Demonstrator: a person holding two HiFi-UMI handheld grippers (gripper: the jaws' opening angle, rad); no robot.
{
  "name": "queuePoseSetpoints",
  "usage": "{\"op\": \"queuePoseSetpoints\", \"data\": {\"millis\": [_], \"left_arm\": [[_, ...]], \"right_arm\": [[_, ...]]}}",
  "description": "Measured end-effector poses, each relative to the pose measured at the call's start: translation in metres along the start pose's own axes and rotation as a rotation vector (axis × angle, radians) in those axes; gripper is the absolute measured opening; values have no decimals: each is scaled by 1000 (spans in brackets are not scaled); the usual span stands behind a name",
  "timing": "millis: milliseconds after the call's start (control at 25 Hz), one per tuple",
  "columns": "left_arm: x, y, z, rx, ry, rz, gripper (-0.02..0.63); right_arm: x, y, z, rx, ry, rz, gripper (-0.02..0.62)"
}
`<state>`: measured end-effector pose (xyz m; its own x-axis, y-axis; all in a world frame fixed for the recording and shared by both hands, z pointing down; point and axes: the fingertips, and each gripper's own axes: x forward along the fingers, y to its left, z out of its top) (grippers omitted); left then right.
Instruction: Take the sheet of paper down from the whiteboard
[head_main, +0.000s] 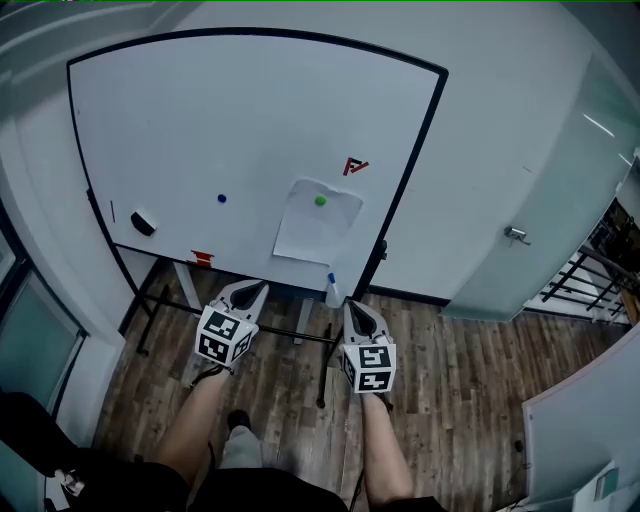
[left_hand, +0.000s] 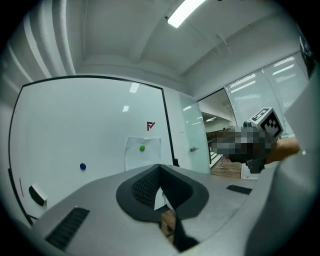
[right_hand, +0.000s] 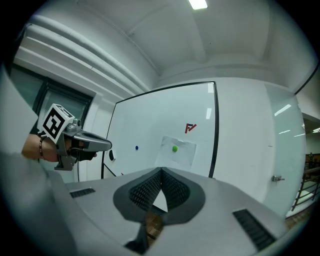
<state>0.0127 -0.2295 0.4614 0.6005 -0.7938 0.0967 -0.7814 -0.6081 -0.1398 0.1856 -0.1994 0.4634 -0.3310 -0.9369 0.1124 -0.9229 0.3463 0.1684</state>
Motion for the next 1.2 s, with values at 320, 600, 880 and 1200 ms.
{"op": "queuePoseSetpoints", "data": {"millis": [320, 600, 880, 1200], "left_arm": [[81, 81, 15, 24, -17, -69, 18], [124, 138, 10, 25, -17, -122, 19], [154, 160, 12, -26, -41, -188, 18], [170, 169, 13, -120, -48, -185, 18]], "right_arm": [[103, -17, 27, 11, -6, -53, 23], [173, -16, 35, 31, 5, -89, 23], [211, -23, 34, 103, 25, -175, 23], [220, -34, 32, 191, 15, -227, 23]]}}
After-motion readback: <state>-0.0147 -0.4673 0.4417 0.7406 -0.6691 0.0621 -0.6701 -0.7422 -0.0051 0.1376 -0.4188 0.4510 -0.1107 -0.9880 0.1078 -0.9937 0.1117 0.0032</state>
